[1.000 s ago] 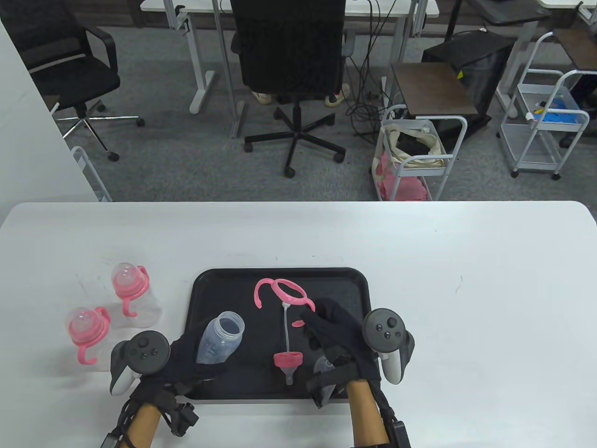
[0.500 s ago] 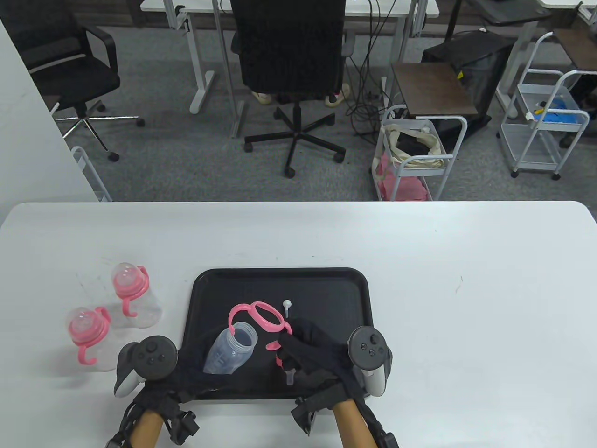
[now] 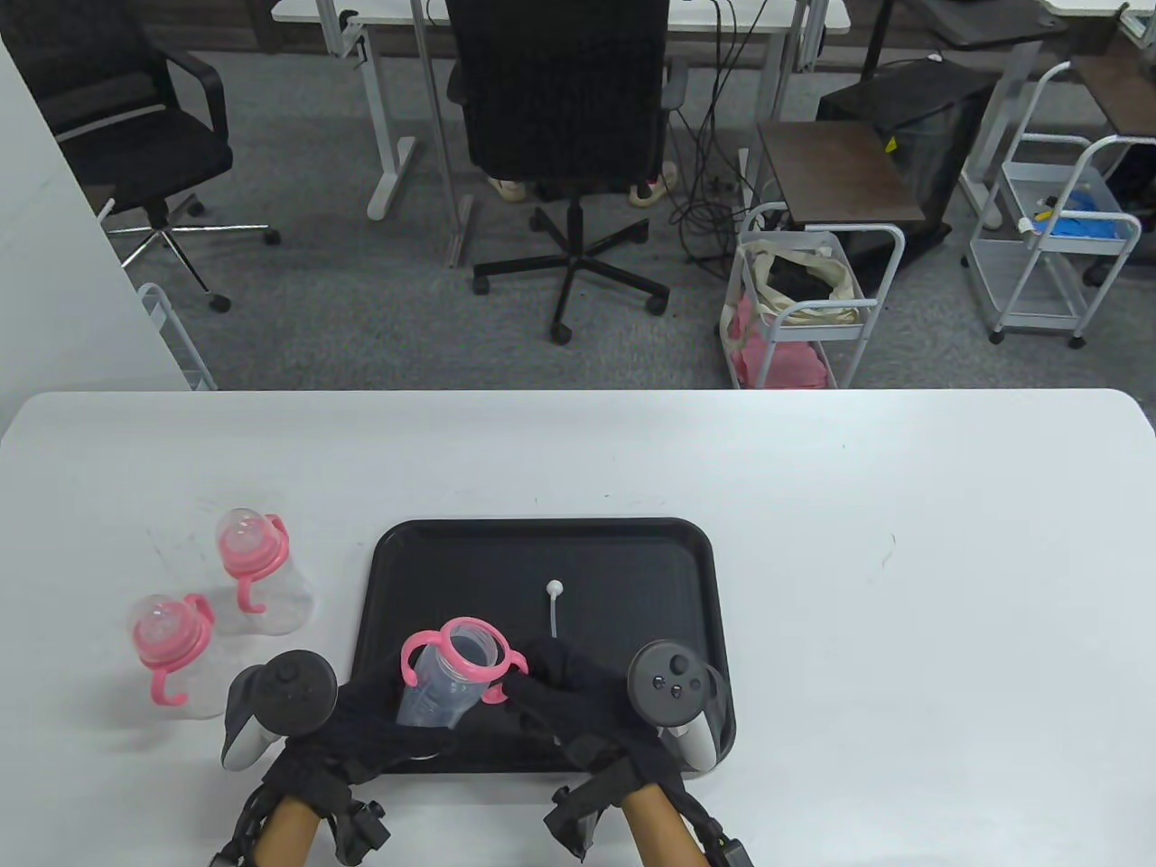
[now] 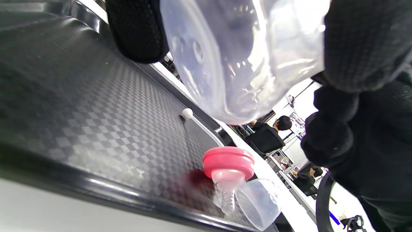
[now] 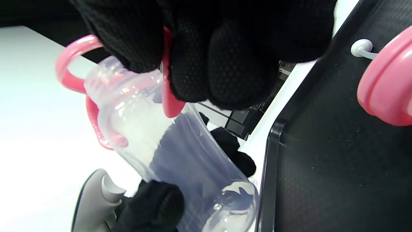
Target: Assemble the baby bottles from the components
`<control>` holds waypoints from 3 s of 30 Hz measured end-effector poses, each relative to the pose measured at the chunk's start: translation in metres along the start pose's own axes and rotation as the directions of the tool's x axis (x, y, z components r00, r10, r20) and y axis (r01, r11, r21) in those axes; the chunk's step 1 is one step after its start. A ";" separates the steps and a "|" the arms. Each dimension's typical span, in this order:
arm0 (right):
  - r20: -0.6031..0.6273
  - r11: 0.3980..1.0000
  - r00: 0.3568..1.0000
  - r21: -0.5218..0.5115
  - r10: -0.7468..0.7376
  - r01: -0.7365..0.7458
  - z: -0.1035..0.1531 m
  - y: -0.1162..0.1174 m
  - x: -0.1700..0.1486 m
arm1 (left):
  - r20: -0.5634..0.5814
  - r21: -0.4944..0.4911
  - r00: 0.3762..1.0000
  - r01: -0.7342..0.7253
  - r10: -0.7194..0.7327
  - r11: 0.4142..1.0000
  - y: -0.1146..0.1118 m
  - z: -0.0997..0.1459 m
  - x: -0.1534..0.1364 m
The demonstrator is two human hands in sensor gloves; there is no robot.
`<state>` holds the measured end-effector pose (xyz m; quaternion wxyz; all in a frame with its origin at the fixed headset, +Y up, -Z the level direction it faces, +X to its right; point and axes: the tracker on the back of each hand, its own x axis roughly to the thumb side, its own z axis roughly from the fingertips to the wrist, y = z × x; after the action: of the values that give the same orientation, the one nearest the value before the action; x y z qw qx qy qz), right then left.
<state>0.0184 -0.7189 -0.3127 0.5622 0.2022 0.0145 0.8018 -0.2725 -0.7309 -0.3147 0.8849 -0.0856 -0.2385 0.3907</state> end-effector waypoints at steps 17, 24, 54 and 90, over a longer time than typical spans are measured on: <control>0.021 0.995 0.995 -0.021 0.101 -0.100 0.001 -0.003 0.005 | 0.003 -0.053 1.000 0.006 -0.006 0.999 0.001 0.000 -0.001; 0.030 0.995 0.994 0.003 0.101 -0.101 0.000 -0.003 0.005 | 0.014 -0.060 1.000 -0.024 0.025 0.998 0.001 0.000 -0.002; -0.098 0.914 0.930 -0.174 0.354 -0.366 0.009 -0.032 0.017 | 0.022 0.104 0.993 -0.121 0.119 0.987 0.018 0.008 -0.008; -0.409 0.352 0.157 0.460 0.899 -0.815 -0.054 0.076 -0.016 | 0.044 0.213 0.988 -0.155 0.149 0.965 0.033 0.014 -0.012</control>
<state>-0.0631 -0.7506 -0.3484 -0.0453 -0.0573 0.1286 0.9890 -0.3077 -0.7181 -0.3176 0.8531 -0.0016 -0.1994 0.4821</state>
